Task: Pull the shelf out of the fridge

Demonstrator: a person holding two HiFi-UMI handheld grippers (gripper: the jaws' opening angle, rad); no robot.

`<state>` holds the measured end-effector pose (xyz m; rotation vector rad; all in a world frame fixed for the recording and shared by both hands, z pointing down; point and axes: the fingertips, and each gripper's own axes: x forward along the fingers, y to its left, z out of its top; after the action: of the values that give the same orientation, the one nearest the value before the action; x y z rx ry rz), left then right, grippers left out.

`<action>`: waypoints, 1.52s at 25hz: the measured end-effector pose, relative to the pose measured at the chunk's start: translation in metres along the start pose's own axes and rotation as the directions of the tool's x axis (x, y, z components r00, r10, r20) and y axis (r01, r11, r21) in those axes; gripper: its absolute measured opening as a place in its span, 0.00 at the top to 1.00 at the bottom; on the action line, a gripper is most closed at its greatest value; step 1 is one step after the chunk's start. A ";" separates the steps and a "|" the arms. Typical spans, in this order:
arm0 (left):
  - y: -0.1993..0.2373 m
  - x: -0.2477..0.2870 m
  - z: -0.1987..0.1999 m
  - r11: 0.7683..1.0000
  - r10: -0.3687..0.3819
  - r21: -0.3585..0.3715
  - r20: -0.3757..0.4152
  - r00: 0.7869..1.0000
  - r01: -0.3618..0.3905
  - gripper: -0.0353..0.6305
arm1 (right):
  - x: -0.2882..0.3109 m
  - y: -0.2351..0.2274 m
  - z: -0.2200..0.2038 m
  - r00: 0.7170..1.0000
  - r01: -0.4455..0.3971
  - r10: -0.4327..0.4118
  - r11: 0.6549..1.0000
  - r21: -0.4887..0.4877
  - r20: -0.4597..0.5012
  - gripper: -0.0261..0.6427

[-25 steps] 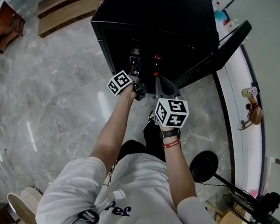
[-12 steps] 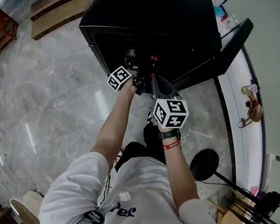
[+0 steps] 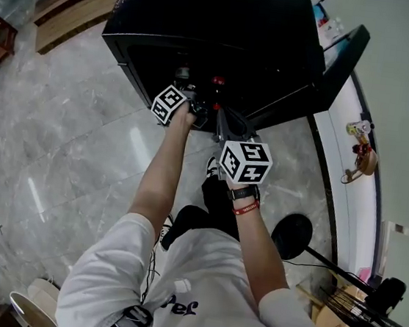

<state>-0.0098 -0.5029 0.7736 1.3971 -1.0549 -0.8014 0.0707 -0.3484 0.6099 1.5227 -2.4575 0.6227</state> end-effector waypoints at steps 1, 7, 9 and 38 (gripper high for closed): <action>0.000 0.003 0.001 1.000 -0.002 0.001 0.001 1.000 0.002 0.61 | 0.002 0.000 0.000 1.000 -0.001 0.001 1.000 -0.002 -0.001 0.95; 0.002 0.018 0.014 0.993 -0.053 -0.104 0.099 0.994 0.063 0.61 | 0.012 -0.002 0.001 1.000 -0.015 0.015 1.000 -0.003 0.012 0.95; 0.007 0.019 0.017 0.983 -0.060 -0.162 0.142 0.988 0.083 0.62 | 0.012 -0.006 -0.001 1.000 -0.011 0.011 1.000 0.001 0.013 0.95; -0.001 0.033 0.019 0.986 -0.062 -0.140 0.204 0.977 0.092 0.91 | 0.004 -0.028 0.006 0.999 -0.013 0.011 0.998 0.065 0.035 0.95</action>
<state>-0.0152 -0.5404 0.7736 1.2560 -1.0738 -1.0734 0.0939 -0.3655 0.6130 1.5561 -2.4973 0.6915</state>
